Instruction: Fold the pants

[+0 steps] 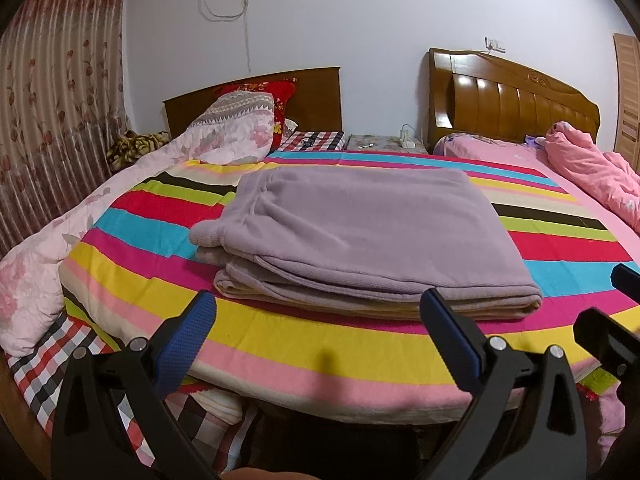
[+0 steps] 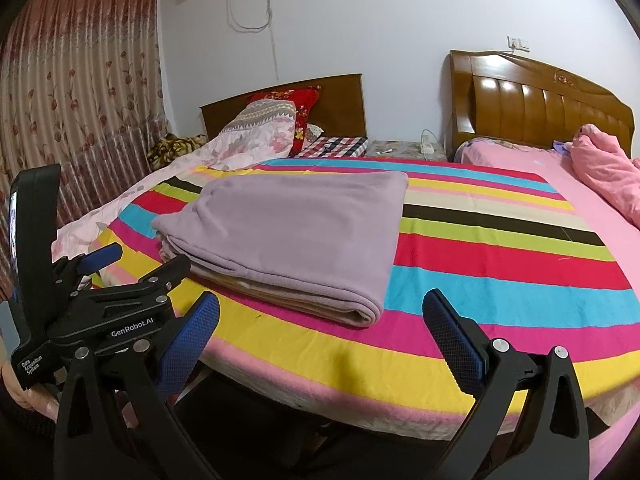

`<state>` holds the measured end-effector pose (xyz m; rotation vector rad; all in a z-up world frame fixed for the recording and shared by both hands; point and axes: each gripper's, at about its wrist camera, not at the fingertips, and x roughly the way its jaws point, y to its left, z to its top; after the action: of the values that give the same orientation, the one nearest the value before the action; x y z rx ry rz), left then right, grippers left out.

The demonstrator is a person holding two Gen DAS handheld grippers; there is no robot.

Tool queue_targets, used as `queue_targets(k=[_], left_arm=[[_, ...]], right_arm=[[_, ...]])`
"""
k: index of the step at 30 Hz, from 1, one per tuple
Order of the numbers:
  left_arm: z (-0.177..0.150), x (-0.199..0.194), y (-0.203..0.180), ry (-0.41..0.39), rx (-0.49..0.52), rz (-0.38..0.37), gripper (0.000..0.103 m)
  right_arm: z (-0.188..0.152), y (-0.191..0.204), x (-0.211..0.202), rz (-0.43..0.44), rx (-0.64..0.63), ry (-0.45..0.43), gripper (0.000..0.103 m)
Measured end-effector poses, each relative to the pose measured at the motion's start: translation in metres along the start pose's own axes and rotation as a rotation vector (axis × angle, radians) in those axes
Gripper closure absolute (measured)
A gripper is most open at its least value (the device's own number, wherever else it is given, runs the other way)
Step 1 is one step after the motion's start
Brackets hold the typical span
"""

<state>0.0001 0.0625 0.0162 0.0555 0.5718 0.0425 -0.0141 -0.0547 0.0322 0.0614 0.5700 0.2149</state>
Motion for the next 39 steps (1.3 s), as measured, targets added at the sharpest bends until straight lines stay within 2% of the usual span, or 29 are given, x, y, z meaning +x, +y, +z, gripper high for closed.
queue_targets(k=[39], left_arm=[[-0.0031, 0.0021, 0.0001, 0.035, -0.024, 0.000, 0.001]], right_arm=[[0.0000, -0.0008, 0.0005, 0.005, -0.007, 0.004, 0.004]])
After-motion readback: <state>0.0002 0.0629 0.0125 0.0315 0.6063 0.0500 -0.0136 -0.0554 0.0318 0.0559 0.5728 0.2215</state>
